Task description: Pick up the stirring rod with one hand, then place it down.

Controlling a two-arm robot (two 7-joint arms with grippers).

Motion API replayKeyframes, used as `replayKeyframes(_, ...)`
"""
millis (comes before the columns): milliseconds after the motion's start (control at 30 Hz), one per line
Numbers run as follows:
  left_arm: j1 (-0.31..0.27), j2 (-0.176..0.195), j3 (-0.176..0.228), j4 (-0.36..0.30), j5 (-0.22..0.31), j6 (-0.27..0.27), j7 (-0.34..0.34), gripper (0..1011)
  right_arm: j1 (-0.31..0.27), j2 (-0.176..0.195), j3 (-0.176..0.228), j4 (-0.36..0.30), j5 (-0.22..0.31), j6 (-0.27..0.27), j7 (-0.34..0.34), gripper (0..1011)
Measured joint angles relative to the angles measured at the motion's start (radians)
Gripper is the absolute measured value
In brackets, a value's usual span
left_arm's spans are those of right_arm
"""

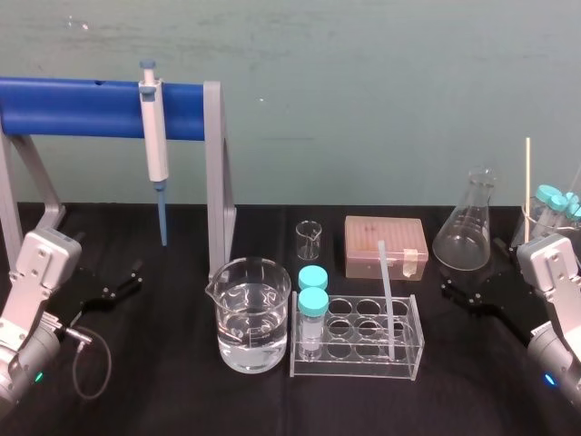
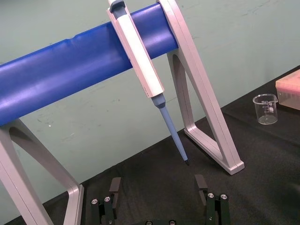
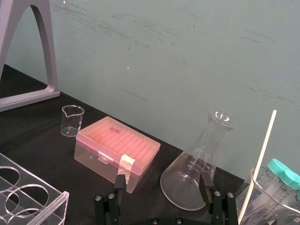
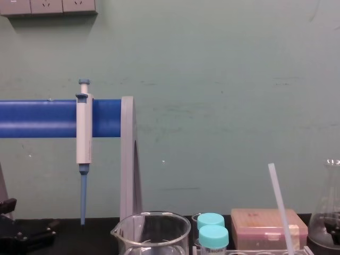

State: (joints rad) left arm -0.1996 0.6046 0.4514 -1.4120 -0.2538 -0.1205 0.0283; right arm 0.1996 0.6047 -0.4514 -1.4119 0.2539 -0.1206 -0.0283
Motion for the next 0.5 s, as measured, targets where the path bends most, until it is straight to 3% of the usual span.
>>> replayKeyframes(500,0.0,0.0,0.0,0.0,0.0,0.0,0.0,1000,0.0,0.0,0.0,0.0,0.0,0.0,0.0,1003)
